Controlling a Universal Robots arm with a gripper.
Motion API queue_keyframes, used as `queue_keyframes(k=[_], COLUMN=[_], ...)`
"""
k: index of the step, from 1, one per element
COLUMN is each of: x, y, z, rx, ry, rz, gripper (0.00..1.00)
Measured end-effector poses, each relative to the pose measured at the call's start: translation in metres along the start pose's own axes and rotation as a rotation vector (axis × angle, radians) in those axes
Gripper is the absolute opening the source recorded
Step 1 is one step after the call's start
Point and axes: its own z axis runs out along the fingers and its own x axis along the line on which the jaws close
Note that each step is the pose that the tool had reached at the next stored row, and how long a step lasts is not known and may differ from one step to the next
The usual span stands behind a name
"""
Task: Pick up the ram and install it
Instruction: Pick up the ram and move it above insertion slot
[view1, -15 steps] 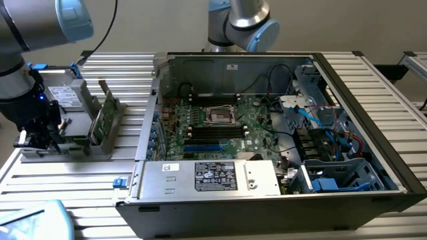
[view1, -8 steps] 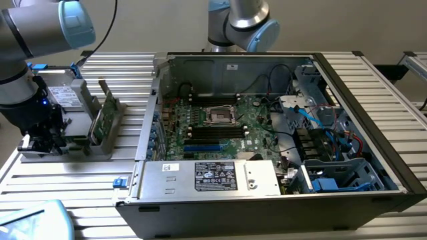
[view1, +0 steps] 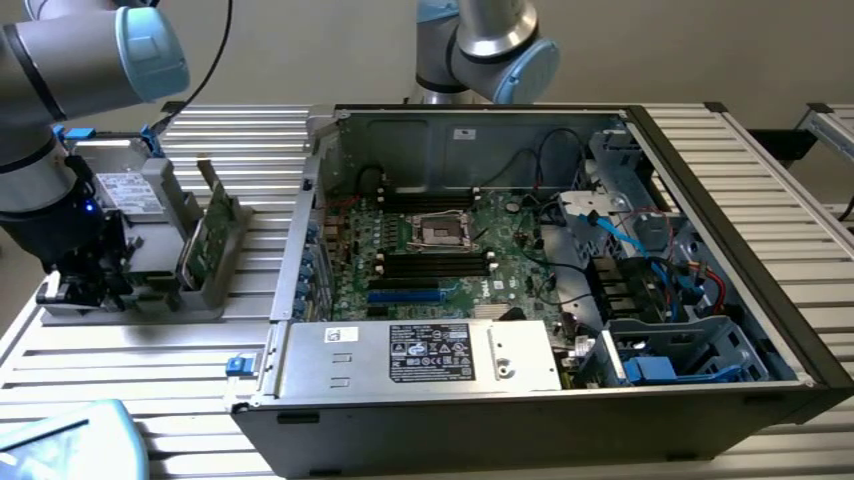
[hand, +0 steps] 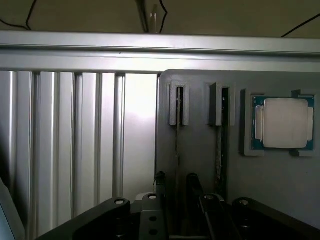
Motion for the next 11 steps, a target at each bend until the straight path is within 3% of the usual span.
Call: queue_keyframes(k=[11], x=[-0.0011], y=[-0.0004], z=[0.0041], rx=[-0.0002], ry=[0.0002], rz=[0.000], gripper=[0.31])
